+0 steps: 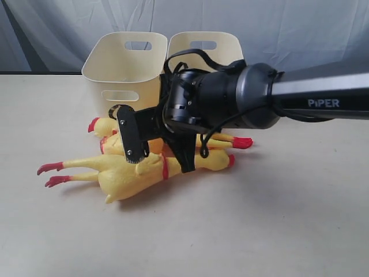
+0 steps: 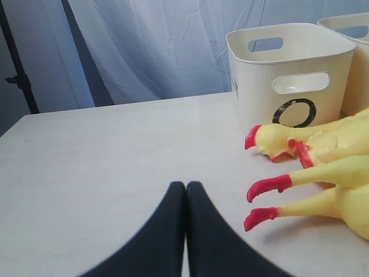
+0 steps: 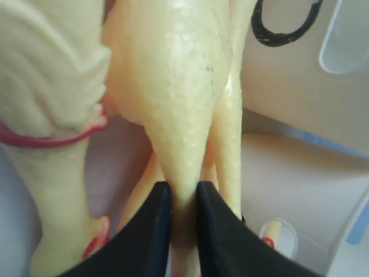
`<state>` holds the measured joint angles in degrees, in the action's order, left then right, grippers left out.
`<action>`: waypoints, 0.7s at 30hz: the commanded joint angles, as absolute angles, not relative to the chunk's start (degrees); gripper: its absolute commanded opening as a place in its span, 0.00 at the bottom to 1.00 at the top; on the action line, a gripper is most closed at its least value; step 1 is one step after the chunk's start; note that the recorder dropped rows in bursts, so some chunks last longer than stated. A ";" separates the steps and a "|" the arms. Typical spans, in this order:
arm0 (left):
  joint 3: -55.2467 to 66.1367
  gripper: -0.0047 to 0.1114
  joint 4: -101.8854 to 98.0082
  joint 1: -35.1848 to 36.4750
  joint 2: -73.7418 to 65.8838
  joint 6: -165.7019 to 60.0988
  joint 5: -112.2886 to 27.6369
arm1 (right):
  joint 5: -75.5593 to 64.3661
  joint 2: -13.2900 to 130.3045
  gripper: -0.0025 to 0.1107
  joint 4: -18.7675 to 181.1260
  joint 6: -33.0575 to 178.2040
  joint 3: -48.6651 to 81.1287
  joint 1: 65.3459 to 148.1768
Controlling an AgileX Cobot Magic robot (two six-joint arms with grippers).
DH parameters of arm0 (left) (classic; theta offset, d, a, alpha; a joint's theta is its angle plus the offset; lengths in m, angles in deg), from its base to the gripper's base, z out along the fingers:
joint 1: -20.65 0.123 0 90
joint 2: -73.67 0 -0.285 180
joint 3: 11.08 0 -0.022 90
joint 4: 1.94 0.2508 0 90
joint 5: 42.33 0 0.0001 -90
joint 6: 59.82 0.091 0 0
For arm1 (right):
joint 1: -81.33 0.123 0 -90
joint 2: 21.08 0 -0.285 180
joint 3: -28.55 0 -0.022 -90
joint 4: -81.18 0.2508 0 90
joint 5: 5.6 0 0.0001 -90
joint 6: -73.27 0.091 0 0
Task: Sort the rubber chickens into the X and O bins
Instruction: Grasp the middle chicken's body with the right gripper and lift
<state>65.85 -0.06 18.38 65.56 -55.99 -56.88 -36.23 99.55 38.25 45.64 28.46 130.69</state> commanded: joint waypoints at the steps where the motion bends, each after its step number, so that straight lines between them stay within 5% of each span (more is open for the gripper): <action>1: 66.14 0.04 -0.42 18.43 65.88 -56.18 -56.09 | -36.74 96.01 0.01 38.08 46.58 28.64 130.60; 21: 66.14 0.04 -0.42 18.43 65.88 -56.18 -56.09 | -26.35 84.16 0.01 36.98 80.31 28.78 129.91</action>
